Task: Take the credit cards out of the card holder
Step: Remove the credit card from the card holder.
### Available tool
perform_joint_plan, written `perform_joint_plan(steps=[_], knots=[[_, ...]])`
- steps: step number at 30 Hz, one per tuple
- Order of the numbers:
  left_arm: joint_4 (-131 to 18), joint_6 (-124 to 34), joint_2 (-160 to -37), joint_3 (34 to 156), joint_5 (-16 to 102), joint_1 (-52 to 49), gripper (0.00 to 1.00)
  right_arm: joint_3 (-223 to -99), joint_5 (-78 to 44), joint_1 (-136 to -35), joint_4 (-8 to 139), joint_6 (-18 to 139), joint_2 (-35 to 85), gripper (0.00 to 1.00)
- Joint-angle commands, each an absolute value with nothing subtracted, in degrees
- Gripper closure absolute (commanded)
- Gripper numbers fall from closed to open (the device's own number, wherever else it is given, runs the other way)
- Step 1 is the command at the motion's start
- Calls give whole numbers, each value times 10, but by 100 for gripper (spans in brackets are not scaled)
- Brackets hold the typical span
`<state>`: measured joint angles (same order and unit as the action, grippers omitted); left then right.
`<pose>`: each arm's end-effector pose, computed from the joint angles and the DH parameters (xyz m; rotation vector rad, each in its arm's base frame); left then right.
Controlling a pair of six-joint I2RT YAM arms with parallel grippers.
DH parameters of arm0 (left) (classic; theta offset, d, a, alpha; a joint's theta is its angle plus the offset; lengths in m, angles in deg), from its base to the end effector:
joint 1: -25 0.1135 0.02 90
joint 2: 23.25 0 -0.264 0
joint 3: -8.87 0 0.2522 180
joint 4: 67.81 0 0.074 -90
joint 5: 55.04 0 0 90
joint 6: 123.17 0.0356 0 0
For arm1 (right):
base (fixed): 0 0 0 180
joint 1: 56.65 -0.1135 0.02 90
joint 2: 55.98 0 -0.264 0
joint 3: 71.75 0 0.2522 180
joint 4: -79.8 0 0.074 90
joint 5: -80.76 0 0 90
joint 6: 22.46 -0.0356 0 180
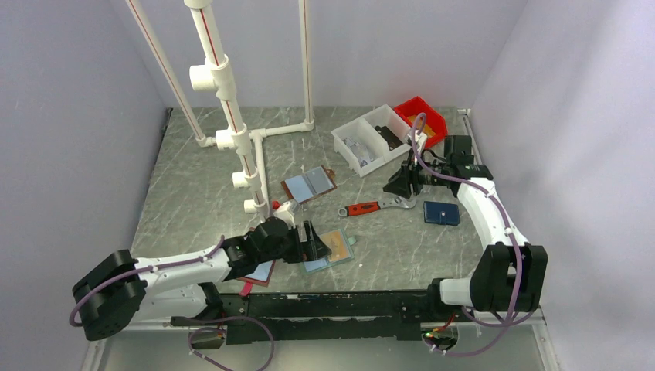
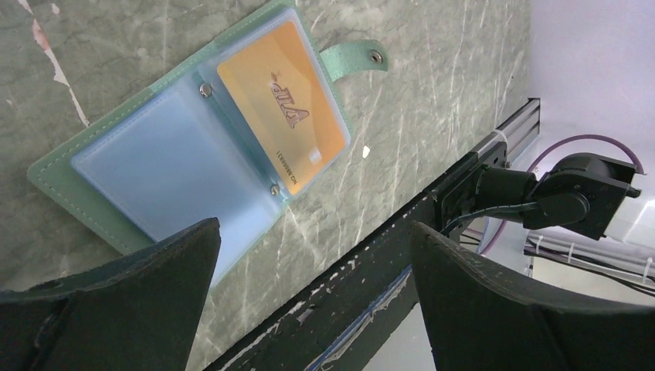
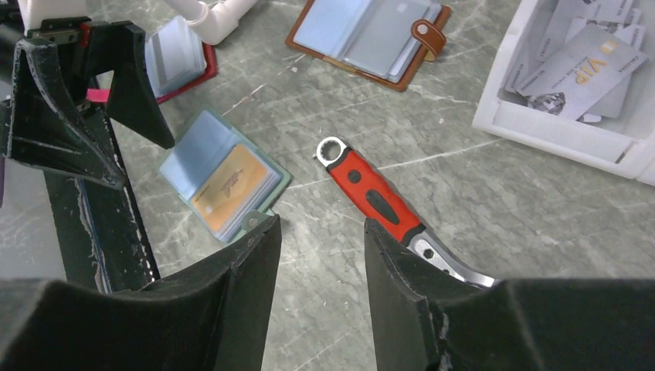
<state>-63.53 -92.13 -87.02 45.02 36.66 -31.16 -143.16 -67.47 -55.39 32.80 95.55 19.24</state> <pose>0.1215 -0.1832 0.1755 -0.0385 2.3803 -1.1349 0.2635 0.0245 0.2801 -0.8835 1.9308 0.9350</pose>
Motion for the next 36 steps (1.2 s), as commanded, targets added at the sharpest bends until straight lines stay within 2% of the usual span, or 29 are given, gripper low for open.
perform_joint_plan(steps=[1, 8, 36], knots=[[-610, -907, -828, 456, 358, -313, 4, -1424, -719, -552, 351, 982, 175, 52], [-623, -911, -785, 425, 351, -313, 4, -1410, -736, -559, 334, 1028, 177, 47], [-629, -930, -776, 409, 351, -313, 3, -1382, -634, -697, 276, 1190, 205, 47]])
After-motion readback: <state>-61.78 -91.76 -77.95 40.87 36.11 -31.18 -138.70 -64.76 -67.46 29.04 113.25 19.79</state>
